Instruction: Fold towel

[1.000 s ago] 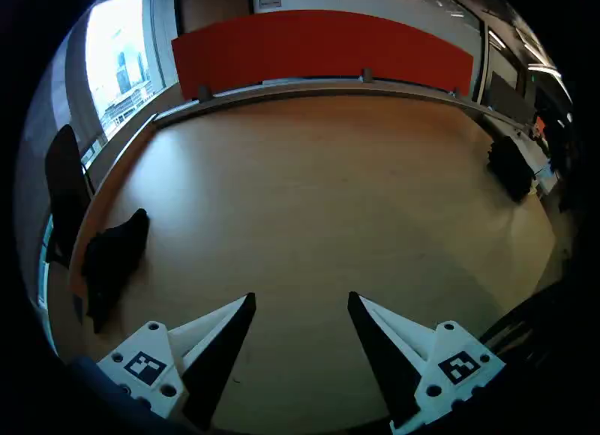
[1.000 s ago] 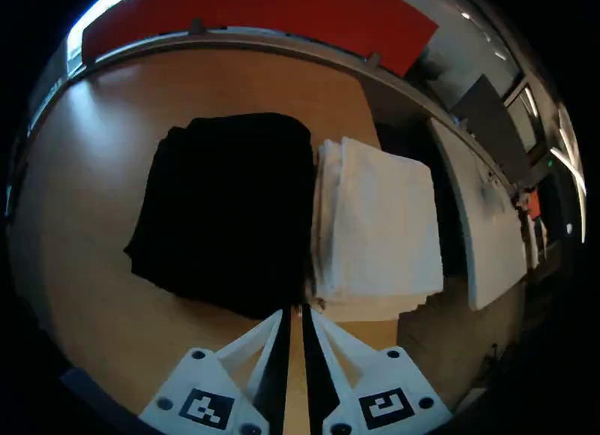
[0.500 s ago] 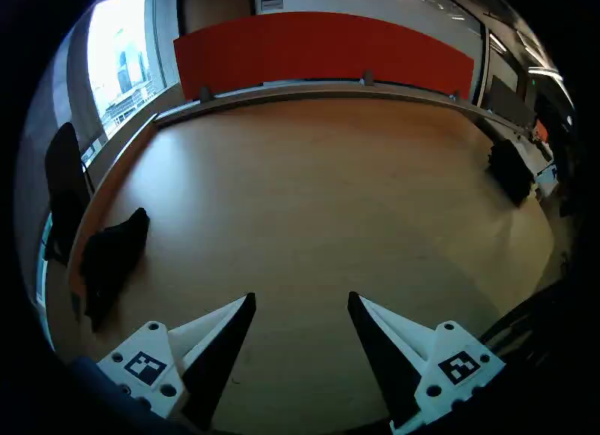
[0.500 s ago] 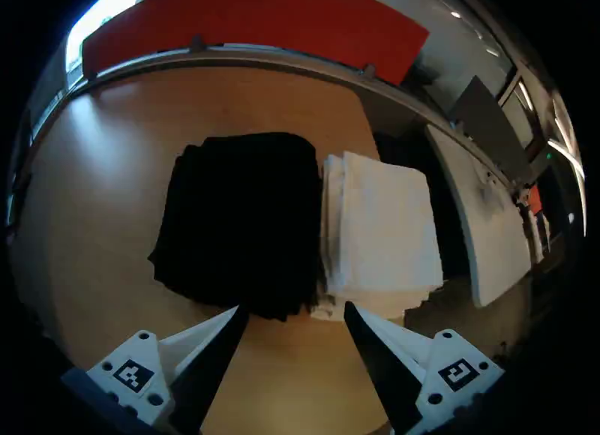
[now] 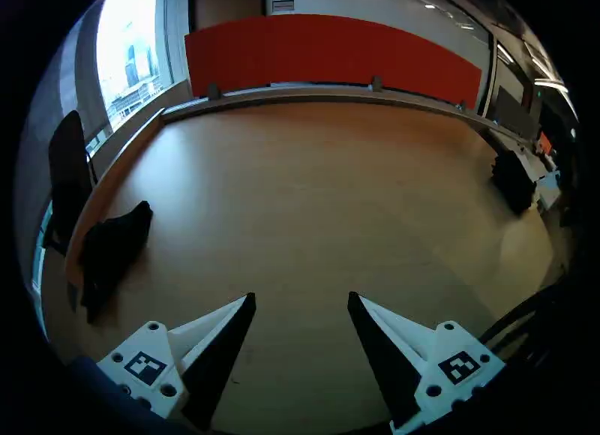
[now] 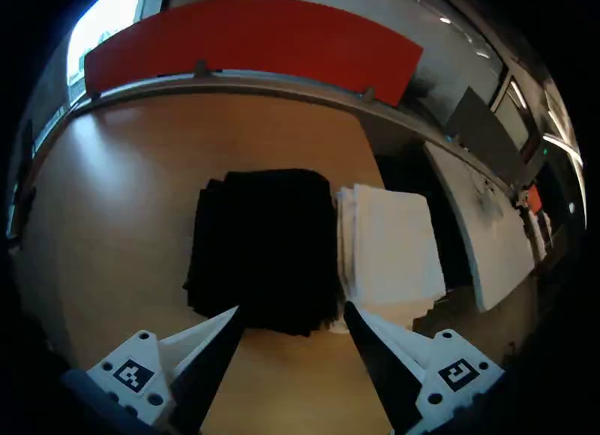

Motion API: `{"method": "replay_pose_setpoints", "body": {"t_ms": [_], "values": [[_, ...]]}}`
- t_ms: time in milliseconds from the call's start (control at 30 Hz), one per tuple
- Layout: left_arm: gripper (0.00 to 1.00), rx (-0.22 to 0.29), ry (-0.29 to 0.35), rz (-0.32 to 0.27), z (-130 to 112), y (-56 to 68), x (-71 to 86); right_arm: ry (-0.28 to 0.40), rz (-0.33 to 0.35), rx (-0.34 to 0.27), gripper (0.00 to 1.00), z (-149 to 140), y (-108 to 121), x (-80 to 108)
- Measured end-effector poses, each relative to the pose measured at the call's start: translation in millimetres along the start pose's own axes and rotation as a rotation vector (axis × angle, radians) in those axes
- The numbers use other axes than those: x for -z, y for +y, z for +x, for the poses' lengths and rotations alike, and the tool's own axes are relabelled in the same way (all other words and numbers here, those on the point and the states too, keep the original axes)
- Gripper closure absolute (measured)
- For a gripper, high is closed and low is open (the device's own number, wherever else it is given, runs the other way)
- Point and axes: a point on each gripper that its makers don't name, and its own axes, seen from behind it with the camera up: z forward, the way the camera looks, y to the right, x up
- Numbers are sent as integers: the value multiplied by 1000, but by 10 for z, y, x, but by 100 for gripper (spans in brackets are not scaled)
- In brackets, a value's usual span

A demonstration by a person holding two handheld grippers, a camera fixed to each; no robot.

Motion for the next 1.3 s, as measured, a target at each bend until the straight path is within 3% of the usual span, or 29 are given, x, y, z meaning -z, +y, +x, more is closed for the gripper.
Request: {"method": "replay_pose_setpoints", "body": {"t_ms": [300, 600, 1000, 1300], "values": [[9, 11, -1, 2, -9, -28, 3, 148, -21, -63, 1, 323, -140, 100], [9, 13, 2, -4, 42, -29, -9, 371, -32, -167, 2, 796, -220, 334], [9, 13, 7, -6, 87, -12, -39, 467, -56, -177, 1, 925, -266, 381], [9, 24, 10, -8, 105, -5, -47, 557, -99, -229, 2, 1040, -201, 457]]}}
